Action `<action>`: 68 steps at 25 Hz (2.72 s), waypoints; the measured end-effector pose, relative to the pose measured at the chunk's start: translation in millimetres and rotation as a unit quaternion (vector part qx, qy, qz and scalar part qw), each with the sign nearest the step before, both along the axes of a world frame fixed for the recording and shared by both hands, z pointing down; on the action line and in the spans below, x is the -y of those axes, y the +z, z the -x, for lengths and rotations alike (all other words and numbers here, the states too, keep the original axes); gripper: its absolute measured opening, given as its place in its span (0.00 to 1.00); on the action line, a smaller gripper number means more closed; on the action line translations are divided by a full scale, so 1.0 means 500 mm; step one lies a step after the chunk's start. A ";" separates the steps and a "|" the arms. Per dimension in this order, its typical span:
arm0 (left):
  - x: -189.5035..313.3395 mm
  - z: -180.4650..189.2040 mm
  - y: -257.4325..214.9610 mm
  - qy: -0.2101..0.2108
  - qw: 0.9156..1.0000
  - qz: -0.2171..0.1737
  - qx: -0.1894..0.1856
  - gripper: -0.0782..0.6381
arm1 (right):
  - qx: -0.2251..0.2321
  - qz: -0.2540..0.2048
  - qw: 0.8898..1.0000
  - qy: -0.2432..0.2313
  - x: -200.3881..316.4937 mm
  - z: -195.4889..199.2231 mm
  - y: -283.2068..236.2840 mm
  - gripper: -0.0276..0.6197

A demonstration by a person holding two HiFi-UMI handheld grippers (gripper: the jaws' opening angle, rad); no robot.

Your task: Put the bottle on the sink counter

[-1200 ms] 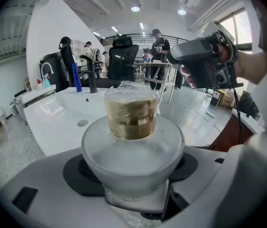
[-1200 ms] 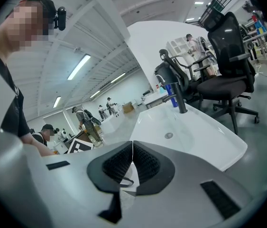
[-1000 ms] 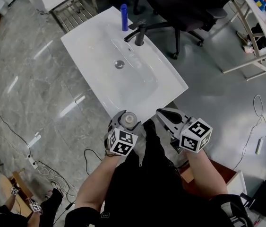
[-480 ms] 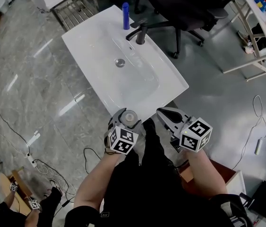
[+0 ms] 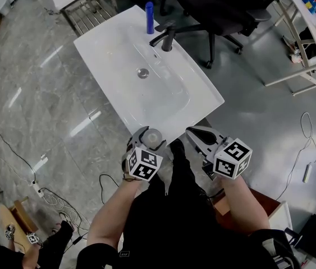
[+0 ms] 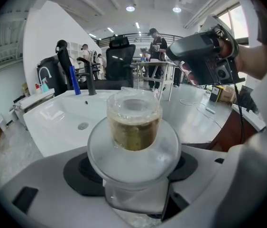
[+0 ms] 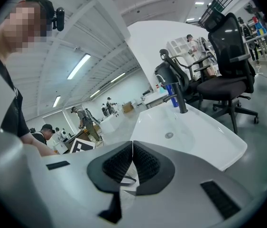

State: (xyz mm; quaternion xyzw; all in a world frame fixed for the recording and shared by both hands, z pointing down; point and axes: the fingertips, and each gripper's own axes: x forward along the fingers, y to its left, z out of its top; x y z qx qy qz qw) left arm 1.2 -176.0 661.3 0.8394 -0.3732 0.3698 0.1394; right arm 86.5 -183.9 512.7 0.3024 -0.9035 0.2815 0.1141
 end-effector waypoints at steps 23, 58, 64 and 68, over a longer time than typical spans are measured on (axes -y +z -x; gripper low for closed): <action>-0.002 -0.004 -0.047 0.033 0.999 -0.027 0.002 0.58 | 0.002 0.000 1.000 0.008 -0.002 -0.021 -0.008 0.07; -0.112 0.158 -0.226 -0.018 0.995 -0.059 -0.080 0.58 | -0.008 -0.042 0.999 0.006 -0.089 0.063 -0.138 0.07; -0.129 0.178 -0.285 -0.030 0.989 -0.074 -0.122 0.58 | -0.007 -0.049 0.999 0.019 -0.134 0.067 -0.153 0.07; -0.135 0.191 -0.336 -0.047 0.980 -0.051 -0.186 0.58 | -0.008 -0.057 0.998 0.018 -0.160 0.066 -0.162 0.07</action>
